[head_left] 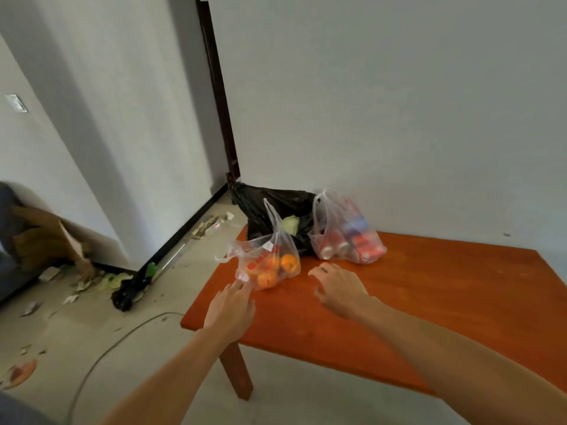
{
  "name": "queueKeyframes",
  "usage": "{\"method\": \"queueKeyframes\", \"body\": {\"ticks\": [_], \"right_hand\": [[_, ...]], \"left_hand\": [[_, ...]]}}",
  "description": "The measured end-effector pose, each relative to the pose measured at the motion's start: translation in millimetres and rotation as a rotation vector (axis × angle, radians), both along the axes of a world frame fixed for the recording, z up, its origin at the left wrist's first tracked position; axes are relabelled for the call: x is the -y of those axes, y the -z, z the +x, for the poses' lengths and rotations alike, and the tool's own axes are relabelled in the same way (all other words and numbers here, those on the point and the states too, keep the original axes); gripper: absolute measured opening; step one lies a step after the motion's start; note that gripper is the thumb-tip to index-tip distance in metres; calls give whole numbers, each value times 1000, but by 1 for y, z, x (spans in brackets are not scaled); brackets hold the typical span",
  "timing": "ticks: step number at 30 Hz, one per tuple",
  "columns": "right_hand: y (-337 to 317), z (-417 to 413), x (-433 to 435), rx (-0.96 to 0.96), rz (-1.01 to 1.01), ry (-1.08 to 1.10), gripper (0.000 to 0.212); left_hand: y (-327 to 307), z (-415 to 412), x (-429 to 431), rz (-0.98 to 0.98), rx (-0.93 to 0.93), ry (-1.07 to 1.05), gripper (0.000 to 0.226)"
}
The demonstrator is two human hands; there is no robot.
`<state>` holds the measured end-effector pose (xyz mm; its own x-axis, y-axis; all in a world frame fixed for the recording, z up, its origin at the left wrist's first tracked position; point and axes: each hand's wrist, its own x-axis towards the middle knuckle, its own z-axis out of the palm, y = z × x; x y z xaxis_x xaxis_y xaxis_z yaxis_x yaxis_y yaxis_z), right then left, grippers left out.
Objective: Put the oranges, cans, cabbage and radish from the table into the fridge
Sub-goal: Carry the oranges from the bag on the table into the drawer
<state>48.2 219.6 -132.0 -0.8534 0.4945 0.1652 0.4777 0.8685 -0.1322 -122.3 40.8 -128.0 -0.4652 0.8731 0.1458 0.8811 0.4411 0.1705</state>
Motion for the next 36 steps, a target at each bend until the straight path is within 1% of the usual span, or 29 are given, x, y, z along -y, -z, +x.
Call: {"method": "queueKeyframes", "body": {"ticks": [4, 8, 11, 15, 18, 20, 23, 24, 27, 28, 31, 34, 36], "right_hand": [[7, -84, -11, 28, -20, 11, 37], [7, -147, -28, 20, -1, 10, 33], [7, -184, -50, 61, 41, -10, 33], [20, -229, -87, 101, 73, -76, 24], [40, -260, -116, 163, 76, -160, 21], [52, -277, -135, 208, 70, -199, 24], [74, -283, -166, 270, 51, -208, 25], [82, -279, -177, 271, 41, -167, 26], [106, -260, -201, 252, -39, 2, 40], [113, -256, -204, 246, -56, 22, 44], [129, -250, -210, 229, -77, 61, 51], [142, -239, -206, 94, -122, 125, 54], [152, -229, -202, 22, -137, 129, 55]], "left_hand": [[1, -83, -27, 5, 5, 74, 31], [1, -144, -64, 10, -5, 102, 30], [11, -171, -90, 20, 13, 143, 35], [32, -194, -127, 6, 54, 169, 42], [49, -206, -153, -40, 36, 172, 45], [60, -212, -171, -103, 33, 206, 49], [80, -224, -200, -199, 4, 298, 55], [88, -228, -208, -227, -3, 304, 52], [110, -234, -227, -308, 17, 320, 32], [118, -235, -233, -350, 22, 342, 32], [136, -235, -252, -471, 64, 398, 43], [152, -238, -267, -522, 94, 443, 51], [161, -241, -278, -527, 152, 457, 57]]}}
